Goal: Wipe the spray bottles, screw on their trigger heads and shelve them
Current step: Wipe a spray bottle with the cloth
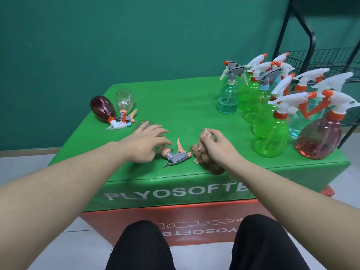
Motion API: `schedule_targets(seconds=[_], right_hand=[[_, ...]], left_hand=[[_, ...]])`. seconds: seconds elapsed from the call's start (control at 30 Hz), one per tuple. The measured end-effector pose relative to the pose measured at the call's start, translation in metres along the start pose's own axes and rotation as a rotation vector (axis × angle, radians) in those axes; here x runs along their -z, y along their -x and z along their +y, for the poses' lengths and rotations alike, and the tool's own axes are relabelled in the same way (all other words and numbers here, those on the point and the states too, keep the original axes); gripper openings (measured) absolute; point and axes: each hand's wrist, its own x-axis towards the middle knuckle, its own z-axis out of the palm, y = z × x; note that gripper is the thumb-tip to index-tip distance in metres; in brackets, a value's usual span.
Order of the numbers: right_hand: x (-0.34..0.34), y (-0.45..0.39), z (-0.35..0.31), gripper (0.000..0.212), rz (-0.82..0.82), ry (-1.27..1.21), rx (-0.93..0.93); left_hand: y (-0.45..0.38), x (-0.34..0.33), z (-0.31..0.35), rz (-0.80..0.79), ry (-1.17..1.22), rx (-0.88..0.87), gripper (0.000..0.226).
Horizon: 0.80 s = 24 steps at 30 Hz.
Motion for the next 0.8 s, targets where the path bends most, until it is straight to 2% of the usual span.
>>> schedule_targets(seconds=[0.3,0.43,0.63,0.8], right_hand=[[-0.001,-0.013,0.005,0.049,-0.024,-0.012,-0.015],[-0.001,-0.016,0.006,0.049,-0.016,-0.008,-0.018],[0.003,-0.015,0.009,0.041,0.001,-0.068,-0.034],[0.003,-0.012,0.011,0.042,0.01,-0.076,-0.067]], left_hand=[[-0.026,0.009,-0.011,-0.142,-0.267,-0.067,0.074],[-0.034,0.008,-0.012,-0.069,-0.376,-0.077,0.072],[-0.034,0.003,-0.009,0.033,-0.294,0.037,0.057],[-0.021,-0.002,-0.006,0.09,-0.183,0.128,0.067]])
